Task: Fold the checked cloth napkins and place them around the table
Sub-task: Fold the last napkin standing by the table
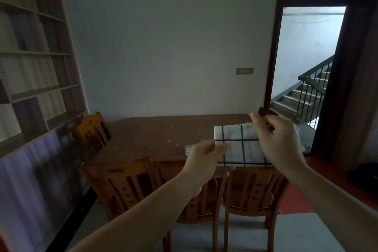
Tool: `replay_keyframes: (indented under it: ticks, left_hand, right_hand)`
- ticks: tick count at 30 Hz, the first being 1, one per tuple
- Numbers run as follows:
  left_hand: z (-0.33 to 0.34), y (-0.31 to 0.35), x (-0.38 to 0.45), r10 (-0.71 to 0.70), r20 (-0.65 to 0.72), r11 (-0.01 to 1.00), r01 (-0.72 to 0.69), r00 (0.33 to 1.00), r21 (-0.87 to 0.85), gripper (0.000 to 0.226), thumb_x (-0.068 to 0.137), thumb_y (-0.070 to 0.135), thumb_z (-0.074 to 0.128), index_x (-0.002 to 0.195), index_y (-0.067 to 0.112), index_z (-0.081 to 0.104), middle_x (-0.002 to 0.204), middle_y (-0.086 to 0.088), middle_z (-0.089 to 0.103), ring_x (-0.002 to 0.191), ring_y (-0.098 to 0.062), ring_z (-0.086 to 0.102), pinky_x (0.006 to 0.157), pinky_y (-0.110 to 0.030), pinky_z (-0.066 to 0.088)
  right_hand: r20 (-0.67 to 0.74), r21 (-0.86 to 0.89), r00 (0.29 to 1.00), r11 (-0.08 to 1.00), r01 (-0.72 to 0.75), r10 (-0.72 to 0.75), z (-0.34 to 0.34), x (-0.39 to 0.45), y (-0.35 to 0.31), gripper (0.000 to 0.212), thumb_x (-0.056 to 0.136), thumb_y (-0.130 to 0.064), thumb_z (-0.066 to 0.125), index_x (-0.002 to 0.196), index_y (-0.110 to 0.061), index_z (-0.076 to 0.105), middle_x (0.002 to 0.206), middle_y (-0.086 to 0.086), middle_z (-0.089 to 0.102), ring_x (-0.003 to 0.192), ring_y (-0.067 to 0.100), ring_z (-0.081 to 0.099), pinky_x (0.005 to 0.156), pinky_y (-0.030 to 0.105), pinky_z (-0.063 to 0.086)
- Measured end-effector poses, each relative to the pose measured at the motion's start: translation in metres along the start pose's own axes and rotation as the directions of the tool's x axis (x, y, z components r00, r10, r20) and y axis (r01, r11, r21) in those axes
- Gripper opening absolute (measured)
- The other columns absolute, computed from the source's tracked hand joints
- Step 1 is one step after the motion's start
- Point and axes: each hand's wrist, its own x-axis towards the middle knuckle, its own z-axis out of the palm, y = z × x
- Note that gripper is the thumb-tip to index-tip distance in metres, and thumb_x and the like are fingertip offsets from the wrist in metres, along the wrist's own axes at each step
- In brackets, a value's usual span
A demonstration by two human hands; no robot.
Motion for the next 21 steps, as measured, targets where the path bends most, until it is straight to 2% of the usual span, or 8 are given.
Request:
replay_keyframes:
  ticks: [5, 7, 9, 11, 13, 16, 19, 21]
  left_hand:
    - [0.005, -0.006, 0.011, 0.104, -0.124, 0.983, -0.083, 0.987, 0.165, 0.021, 0.102, 0.029, 0.046, 0.105, 0.017, 0.062, 0.082, -0.001, 0.064, 0.059, -0.006, 0.061, 0.050, -0.020, 0.049]
    - [0.000, -0.009, 0.014, 0.190, -0.011, 0.932, -0.177, 0.982, 0.315, 0.020, 0.101, 0.026, 0.047, 0.094, 0.016, 0.063, 0.068, 0.009, 0.059, 0.054, -0.002, 0.054, 0.048, -0.018, 0.042]
    - [-0.001, -0.011, 0.019, 0.205, 0.152, 0.832, -0.254, 0.967, 0.494, 0.025, 0.100, 0.027, 0.053, 0.076, 0.029, 0.062, 0.056, 0.016, 0.054, 0.050, 0.001, 0.049, 0.051, -0.019, 0.039]
    - [0.005, -0.015, 0.025, 0.163, 0.241, 0.775, -0.275, 0.957, 0.568, 0.037, 0.097, 0.029, 0.059, 0.061, 0.037, 0.058, 0.050, 0.016, 0.046, 0.048, -0.003, 0.041, 0.050, -0.019, 0.034]
    - [0.013, -0.019, 0.031, 0.132, 0.260, 0.802, -0.257, 0.957, 0.540, 0.038, 0.094, 0.028, 0.063, 0.058, 0.039, 0.061, 0.050, 0.016, 0.046, 0.050, -0.004, 0.041, 0.052, -0.018, 0.035]
    - [0.025, -0.024, 0.035, 0.101, 0.097, 0.939, -0.127, 0.990, 0.320, 0.017, 0.085, 0.040, 0.069, 0.080, 0.025, 0.077, 0.072, 0.008, 0.067, 0.074, -0.011, 0.062, 0.076, -0.027, 0.051]
    - [0.033, -0.037, 0.043, -0.084, -0.082, 0.996, 0.081, 0.993, -0.037, 0.035, 0.082, 0.042, 0.068, 0.097, 0.011, 0.075, 0.096, -0.007, 0.076, 0.097, -0.023, 0.071, 0.095, -0.042, 0.054]
    - [0.033, -0.041, 0.047, -0.167, -0.131, 0.979, 0.148, 0.977, -0.143, 0.040, 0.085, 0.039, 0.067, 0.107, 0.006, 0.072, 0.109, -0.014, 0.074, 0.106, -0.028, 0.069, 0.098, -0.046, 0.053]
  right_hand:
    - [0.153, 0.038, 0.969, 0.979, -0.201, 0.193, 0.007, -0.022, 0.021, 0.042, 0.096, -0.038, 0.050, 0.070, -0.008, 0.063, 0.051, -0.002, 0.049, 0.043, 0.008, 0.047, 0.040, 0.015, 0.035]
    - [0.337, -0.003, 0.894, 0.950, -0.313, 0.296, -0.001, -0.017, 0.028, 0.046, 0.094, -0.048, 0.044, 0.079, -0.011, 0.067, 0.065, 0.000, 0.062, 0.057, 0.009, 0.060, 0.047, 0.013, 0.039]
    - [0.534, -0.049, 0.774, 0.927, -0.373, 0.340, -0.008, -0.009, 0.033, 0.059, 0.086, -0.063, 0.034, 0.087, -0.014, 0.067, 0.079, 0.003, 0.066, 0.072, 0.015, 0.064, 0.057, 0.019, 0.045]
    - [0.669, -0.037, 0.689, 0.938, -0.345, 0.280, -0.008, -0.006, 0.036, 0.071, 0.081, -0.071, 0.032, 0.082, -0.008, 0.066, 0.074, 0.010, 0.063, 0.065, 0.016, 0.059, 0.060, 0.024, 0.045]
    - [0.660, 0.009, 0.723, 0.960, -0.281, 0.205, -0.002, -0.010, 0.041, 0.074, 0.084, -0.069, 0.039, 0.068, 0.001, 0.059, 0.058, 0.014, 0.050, 0.053, 0.020, 0.047, 0.056, 0.030, 0.042]
    - [0.493, 0.095, 0.844, 0.952, -0.293, 0.211, 0.006, -0.017, 0.052, 0.056, 0.092, -0.050, 0.051, 0.070, 0.000, 0.065, 0.054, 0.012, 0.055, 0.049, 0.029, 0.050, 0.049, 0.028, 0.043]
    - [0.347, 0.141, 0.907, 0.943, -0.302, 0.238, 0.012, -0.023, 0.063, 0.045, 0.093, -0.042, 0.054, 0.066, -0.008, 0.064, 0.055, 0.011, 0.062, 0.050, 0.027, 0.057, 0.044, 0.025, 0.043]
    - [0.313, 0.165, 0.916, 0.935, -0.313, 0.252, 0.021, -0.027, 0.069, 0.045, 0.092, -0.042, 0.054, 0.063, -0.009, 0.062, 0.053, 0.010, 0.059, 0.046, 0.025, 0.054, 0.041, 0.024, 0.041]
